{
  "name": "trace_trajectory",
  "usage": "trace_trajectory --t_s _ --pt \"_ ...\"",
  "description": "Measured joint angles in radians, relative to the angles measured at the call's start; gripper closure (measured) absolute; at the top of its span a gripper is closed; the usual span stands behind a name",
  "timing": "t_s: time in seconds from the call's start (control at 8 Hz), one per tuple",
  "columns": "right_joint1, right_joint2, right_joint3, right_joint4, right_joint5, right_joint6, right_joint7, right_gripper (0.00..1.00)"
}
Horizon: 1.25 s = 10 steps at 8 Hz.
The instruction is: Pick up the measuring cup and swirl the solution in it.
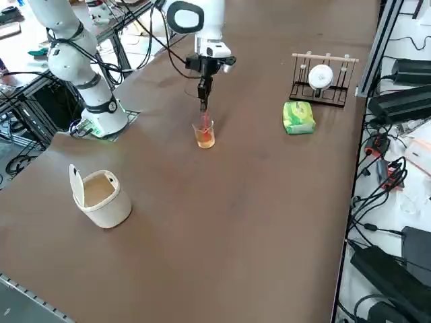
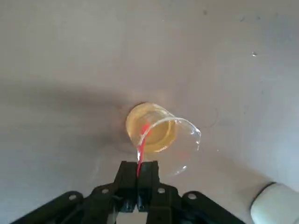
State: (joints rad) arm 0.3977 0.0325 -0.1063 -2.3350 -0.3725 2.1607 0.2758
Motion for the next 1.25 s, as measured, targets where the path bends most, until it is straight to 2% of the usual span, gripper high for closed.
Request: trace_trajectory --t_s 0.38,0.75,1.25 --pt "-0.052 0.015 -0.003 0.0 0.003 -0.01 -0.146 0.98" --pt "-0.077 0.045 -0.004 0.05 0.023 -0.009 -0.173 0.98" --pt "-0.08 0.091 -0.003 0.119 0.2 -0.027 -0.182 0.98"
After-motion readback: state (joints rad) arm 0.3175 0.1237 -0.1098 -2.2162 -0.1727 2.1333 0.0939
